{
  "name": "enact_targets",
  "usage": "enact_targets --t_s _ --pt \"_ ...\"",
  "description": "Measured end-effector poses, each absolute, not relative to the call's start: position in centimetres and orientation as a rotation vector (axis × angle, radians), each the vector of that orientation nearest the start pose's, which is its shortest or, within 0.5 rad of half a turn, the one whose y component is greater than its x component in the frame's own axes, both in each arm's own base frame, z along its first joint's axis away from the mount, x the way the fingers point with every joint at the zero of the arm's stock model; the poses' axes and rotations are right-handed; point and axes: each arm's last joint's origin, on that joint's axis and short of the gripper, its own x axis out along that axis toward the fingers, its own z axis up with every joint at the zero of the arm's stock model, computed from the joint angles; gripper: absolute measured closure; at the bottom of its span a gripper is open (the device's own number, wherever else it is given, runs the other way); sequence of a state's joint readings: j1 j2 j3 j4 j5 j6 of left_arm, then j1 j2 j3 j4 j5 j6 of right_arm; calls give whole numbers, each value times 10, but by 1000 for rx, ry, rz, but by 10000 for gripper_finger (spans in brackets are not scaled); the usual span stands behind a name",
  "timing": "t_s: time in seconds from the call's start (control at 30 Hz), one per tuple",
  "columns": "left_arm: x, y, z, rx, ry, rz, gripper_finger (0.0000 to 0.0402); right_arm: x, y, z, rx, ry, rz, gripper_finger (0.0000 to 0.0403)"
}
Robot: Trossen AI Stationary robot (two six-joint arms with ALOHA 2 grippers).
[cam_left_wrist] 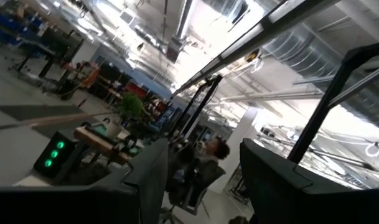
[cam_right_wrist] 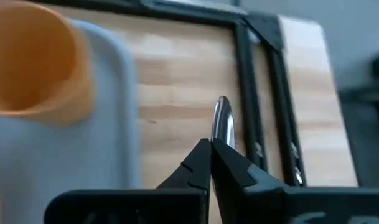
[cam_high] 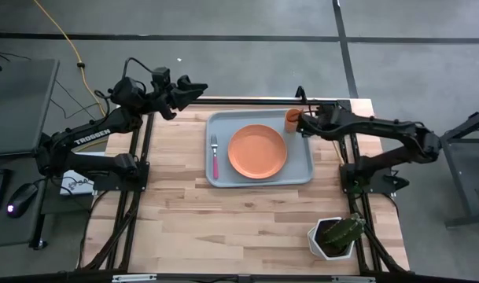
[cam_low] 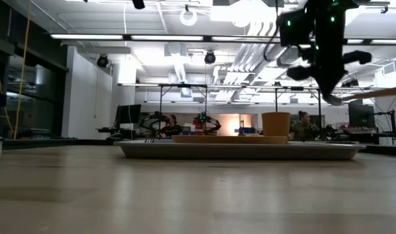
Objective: Pick and place plate/cup/fork/spoon on tray
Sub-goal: Put the orange spoon on the gray serving tray to the right of the pink spoon
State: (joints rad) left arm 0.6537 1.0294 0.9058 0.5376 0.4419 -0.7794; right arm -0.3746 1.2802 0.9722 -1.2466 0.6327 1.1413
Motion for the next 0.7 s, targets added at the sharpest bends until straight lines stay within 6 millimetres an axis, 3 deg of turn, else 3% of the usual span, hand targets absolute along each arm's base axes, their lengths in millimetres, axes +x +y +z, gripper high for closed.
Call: enact_targets --t_s 0.23,0.37,0.57,0.7 --pt "185 126 391 -532 -352 96 218 172 -82 280 484 1008 -1179 403" --pt "185 126 390 -504 -344 105 218 163 -75 293 444 931 -946 403" --pt "185 126 389 -451 -337 117 218 153 -64 297 493 595 -630 403" --pt "186 127 385 -422 -293 138 218 160 -62 296 528 306 -457 403"
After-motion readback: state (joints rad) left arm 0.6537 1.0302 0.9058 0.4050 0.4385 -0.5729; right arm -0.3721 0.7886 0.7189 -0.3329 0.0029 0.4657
